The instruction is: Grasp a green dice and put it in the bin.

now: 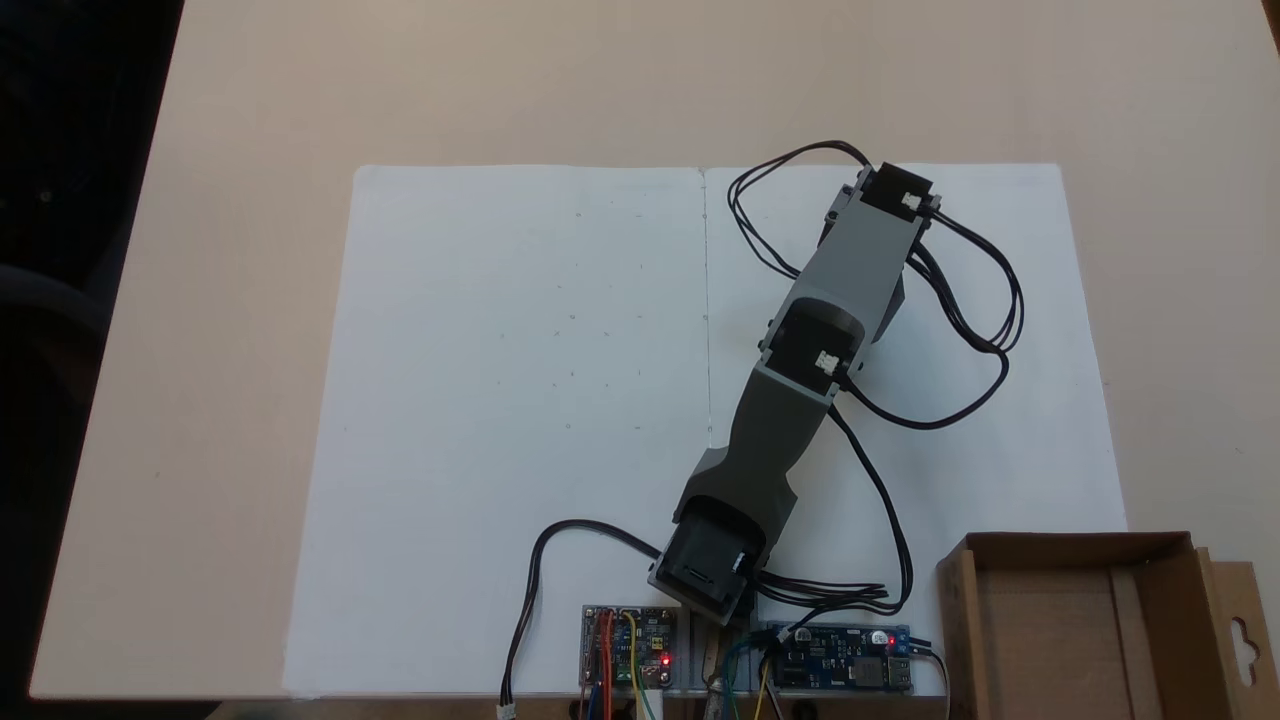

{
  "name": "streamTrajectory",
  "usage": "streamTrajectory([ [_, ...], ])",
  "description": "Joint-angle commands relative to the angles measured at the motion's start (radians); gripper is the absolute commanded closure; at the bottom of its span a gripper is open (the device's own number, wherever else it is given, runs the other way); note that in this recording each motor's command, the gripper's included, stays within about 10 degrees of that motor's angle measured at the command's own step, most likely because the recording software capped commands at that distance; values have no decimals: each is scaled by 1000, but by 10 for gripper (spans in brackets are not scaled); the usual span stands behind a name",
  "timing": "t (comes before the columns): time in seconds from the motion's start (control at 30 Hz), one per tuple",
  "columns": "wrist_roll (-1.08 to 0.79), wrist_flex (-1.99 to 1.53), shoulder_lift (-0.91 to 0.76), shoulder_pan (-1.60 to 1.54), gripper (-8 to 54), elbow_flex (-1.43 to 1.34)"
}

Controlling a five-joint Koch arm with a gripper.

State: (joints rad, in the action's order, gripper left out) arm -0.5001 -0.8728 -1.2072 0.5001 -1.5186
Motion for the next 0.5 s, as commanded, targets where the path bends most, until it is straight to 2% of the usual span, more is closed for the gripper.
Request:
streamTrajectory([
  [0.0,-55,29,-28,6,14,12],
  [0.47,3,41,-15,11,17,-12],
])
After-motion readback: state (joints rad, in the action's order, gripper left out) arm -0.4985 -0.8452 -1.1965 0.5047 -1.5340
